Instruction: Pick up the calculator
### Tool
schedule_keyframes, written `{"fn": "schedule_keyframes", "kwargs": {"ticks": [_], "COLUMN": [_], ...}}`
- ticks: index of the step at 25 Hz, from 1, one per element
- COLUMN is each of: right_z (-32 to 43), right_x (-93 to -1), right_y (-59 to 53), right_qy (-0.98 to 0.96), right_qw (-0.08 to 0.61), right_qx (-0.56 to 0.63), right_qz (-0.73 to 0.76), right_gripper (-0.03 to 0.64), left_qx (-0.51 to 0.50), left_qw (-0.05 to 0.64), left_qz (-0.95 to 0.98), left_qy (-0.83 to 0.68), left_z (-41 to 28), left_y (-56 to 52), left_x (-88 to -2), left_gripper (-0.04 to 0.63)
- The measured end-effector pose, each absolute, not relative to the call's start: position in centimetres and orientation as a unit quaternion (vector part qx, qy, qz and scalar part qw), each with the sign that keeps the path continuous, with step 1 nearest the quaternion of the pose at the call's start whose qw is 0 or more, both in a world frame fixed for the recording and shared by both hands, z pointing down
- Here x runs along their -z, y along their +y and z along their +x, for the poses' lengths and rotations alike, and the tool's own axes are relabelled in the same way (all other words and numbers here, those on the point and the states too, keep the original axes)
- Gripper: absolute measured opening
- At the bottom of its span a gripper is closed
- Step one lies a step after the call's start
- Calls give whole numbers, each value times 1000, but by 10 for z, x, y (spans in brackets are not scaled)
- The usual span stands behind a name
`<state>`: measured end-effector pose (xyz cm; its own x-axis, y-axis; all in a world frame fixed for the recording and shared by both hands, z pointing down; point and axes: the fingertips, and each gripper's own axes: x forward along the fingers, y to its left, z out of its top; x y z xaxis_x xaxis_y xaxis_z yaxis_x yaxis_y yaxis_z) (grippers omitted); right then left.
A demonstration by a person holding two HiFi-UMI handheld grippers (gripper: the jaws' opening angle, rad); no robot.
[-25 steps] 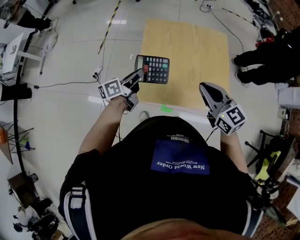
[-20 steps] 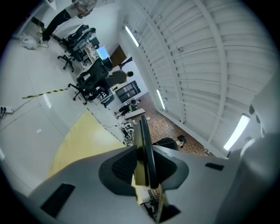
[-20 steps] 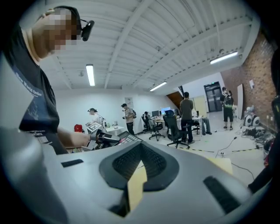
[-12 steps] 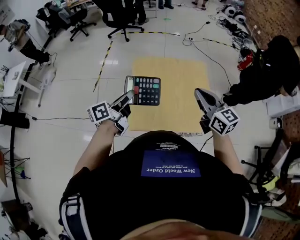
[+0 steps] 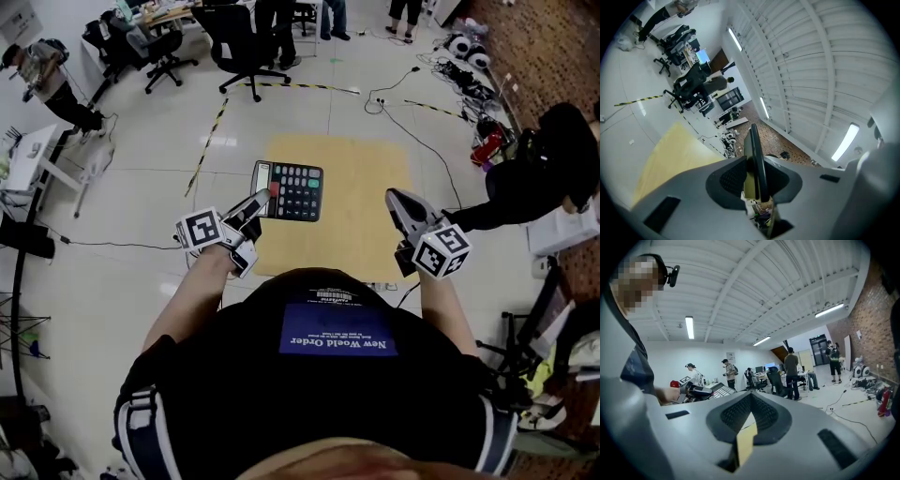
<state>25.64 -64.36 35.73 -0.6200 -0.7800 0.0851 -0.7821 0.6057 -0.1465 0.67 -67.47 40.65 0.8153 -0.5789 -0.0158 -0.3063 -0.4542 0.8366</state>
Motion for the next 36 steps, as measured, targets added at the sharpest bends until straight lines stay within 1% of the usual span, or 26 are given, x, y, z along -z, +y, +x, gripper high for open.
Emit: {"fn": "schedule_keyframes", "kwargs": {"ticks": [36], "right_z": [246], "right_x": [-365], "right_y": [-643], "right_qy": [-901], "right_qw": [41], "right_qx": [-67], "right_qz": [428], "right_gripper": [-15], "left_qx": [152], "left_qw": [450], "left_qz": [841], "left_qy": [-260], "left_z": [7], "left_y": [-675], "left_x": [-404], "left_gripper": [86]}}
